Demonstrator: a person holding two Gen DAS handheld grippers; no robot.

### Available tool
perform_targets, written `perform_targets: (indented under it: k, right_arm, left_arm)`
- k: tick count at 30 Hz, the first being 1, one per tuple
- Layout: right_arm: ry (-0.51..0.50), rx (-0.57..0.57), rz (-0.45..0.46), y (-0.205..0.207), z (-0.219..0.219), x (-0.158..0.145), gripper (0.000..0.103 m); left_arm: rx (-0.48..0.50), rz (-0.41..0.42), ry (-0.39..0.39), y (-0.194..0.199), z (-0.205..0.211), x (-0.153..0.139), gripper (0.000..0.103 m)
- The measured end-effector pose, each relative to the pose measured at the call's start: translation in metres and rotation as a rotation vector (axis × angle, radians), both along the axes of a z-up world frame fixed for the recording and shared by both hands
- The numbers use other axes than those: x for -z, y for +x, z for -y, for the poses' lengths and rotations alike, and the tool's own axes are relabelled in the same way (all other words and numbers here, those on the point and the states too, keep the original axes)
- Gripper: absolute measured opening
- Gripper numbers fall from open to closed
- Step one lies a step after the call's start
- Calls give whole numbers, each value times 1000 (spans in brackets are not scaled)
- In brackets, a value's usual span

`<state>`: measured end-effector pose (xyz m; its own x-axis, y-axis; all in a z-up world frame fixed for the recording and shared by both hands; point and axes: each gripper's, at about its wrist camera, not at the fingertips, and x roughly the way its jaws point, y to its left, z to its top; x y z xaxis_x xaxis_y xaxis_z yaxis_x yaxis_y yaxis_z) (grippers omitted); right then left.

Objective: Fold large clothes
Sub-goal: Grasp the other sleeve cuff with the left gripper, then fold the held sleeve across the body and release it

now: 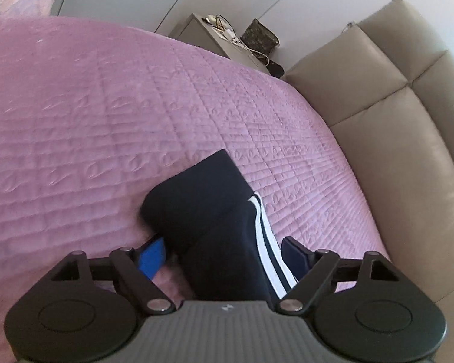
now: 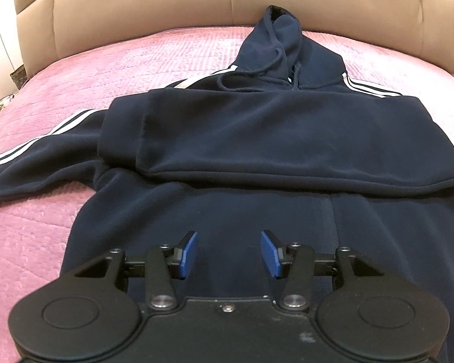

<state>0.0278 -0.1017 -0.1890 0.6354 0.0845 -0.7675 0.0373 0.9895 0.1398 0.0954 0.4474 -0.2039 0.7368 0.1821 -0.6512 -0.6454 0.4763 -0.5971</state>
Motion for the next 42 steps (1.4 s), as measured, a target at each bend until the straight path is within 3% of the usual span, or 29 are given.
perform_targets:
  k: [1, 2, 3, 6, 11, 12, 15, 16, 19, 23, 27, 30, 32, 34, 35, 36, 38, 40, 42]
  right_arm:
    - [1, 2, 1, -1, 1, -1, 58]
    - [1, 4, 2, -2, 1, -1, 58]
    - [-2, 8, 4, -3, 2, -2, 57]
    - [-13, 19, 9, -7, 6, -6, 58]
    - [-13, 54, 24, -17, 20, -13, 58]
    - [-6, 59, 24, -19, 23, -13, 58]
    - [-4, 68, 23, -24, 27, -13, 58]
    - [-6, 71, 23, -25, 29, -14, 58]
    - [-9, 75, 40, -32, 39, -19, 58]
    - [-10, 99, 75, -40, 61, -33, 58]
    - [-10, 149, 119, -48, 94, -51, 58]
    - [-4, 187, 147, -55, 120, -59, 58]
    - [0, 218, 161, -59, 138, -63, 58]
    - [2, 245, 165, -62, 152, -61, 58]
    - [5, 254, 163, -63, 159, -59, 59]
    - [8, 260, 155, -63, 166, -54, 64]
    - [11, 259, 135, -60, 176, -44, 76]
    - [27, 251, 121, -53, 186, -33, 77]
    - [56, 238, 113, -41, 192, -23, 77]
  left_arm:
    - [2, -16, 12, 6, 0, 0, 56]
    - [8, -48, 12, 14, -2, 2, 18]
    - [17, -52, -5, 18, -3, 3, 16]
    - [-8, -19, 57, 9, 5, -16, 14]
    - [-15, 134, 307, -48, 40, -95, 14]
    - [5, 127, 348, -50, 47, -102, 14]
    - [51, 1, 498, -39, 74, -103, 14]
    - [72, -24, 516, -35, 84, -100, 14]
    - [170, 22, 534, -30, 130, -103, 14]
    - [375, 213, 579, -19, 230, -143, 14]
    - [631, 450, 560, -13, 343, -184, 14]
    - [804, 571, 533, -2, 430, -195, 14]
    - [907, 599, 546, 5, 484, -191, 17]
    - [990, 586, 524, 15, 527, -174, 37]
    - [1048, 558, 520, 20, 547, -162, 65]
    - [1066, 516, 536, 22, 560, -148, 81]
    - [1069, 402, 561, 19, 576, -117, 83]
    - [1104, 311, 509, 15, 566, -90, 80]
    - [1067, 237, 493, 16, 540, -73, 80]
